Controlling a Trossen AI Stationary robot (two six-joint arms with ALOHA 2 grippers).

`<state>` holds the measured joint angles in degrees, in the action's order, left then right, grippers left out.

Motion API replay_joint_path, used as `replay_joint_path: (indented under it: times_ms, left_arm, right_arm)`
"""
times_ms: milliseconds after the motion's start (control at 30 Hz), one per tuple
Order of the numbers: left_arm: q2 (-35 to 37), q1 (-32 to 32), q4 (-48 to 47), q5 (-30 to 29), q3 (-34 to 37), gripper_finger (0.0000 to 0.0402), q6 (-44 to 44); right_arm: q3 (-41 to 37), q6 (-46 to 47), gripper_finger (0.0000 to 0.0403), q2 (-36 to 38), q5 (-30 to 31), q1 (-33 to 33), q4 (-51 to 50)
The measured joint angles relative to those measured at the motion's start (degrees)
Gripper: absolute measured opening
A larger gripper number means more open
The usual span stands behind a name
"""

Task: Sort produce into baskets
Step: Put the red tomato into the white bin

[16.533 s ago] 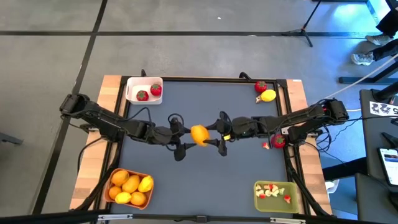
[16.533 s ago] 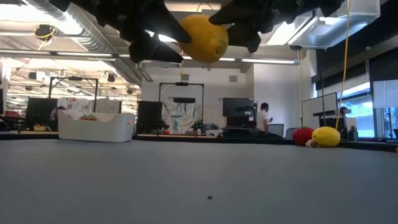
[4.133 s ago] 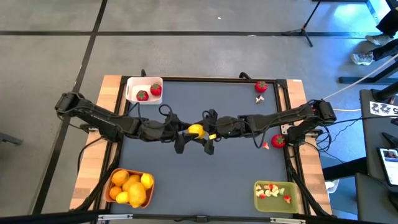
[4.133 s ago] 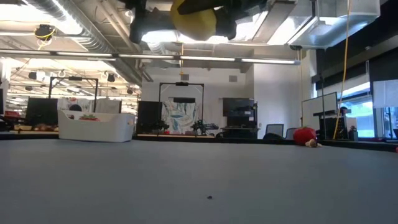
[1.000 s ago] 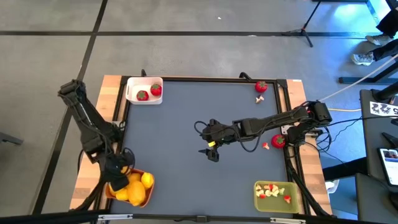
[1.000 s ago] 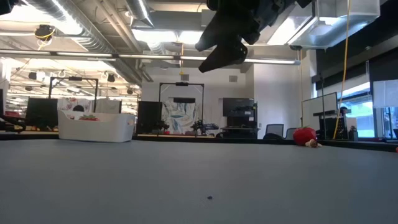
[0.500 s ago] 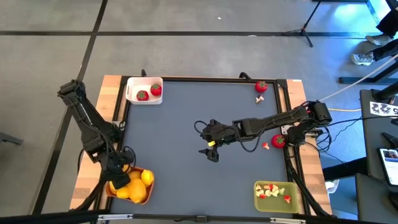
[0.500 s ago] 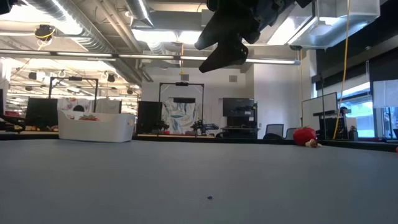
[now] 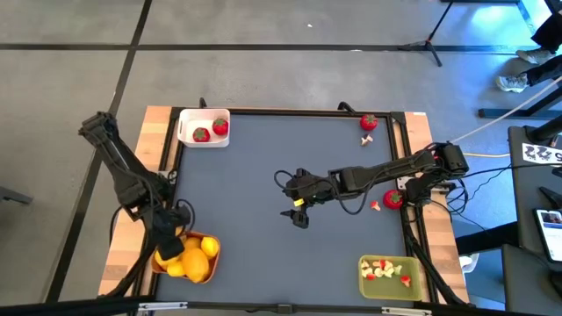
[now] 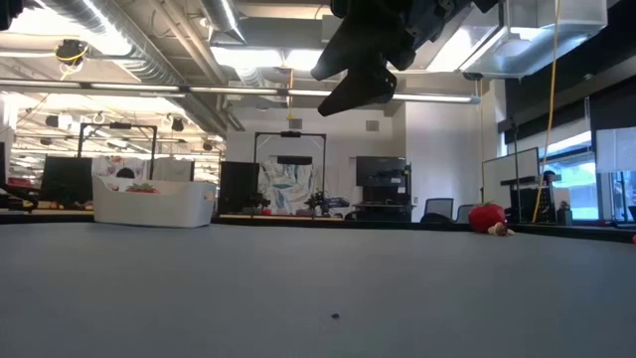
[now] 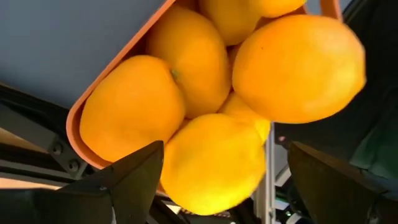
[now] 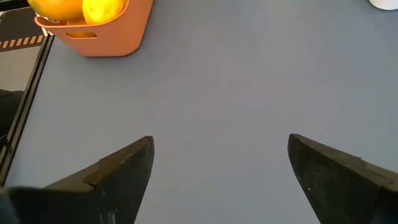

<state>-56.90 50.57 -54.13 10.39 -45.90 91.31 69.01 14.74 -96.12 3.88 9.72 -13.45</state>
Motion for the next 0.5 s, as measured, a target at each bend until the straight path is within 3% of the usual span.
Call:
replay_joint_path:
  times_ms: [367,500]
  left_arm:
    - [4.66,-3.18,0.33,-0.43,-0.01,0.0333,-0.69]
    - [6.89,-5.75,0.28,-4.84,-0.01,0.0333,-3.22]
  right_arm:
    - [0.0,-0.02,0.0365,0.0,0.0,0.0,0.0]
    - [0.0,0.57,0.0365,0.0,0.0,0.0,0.02]
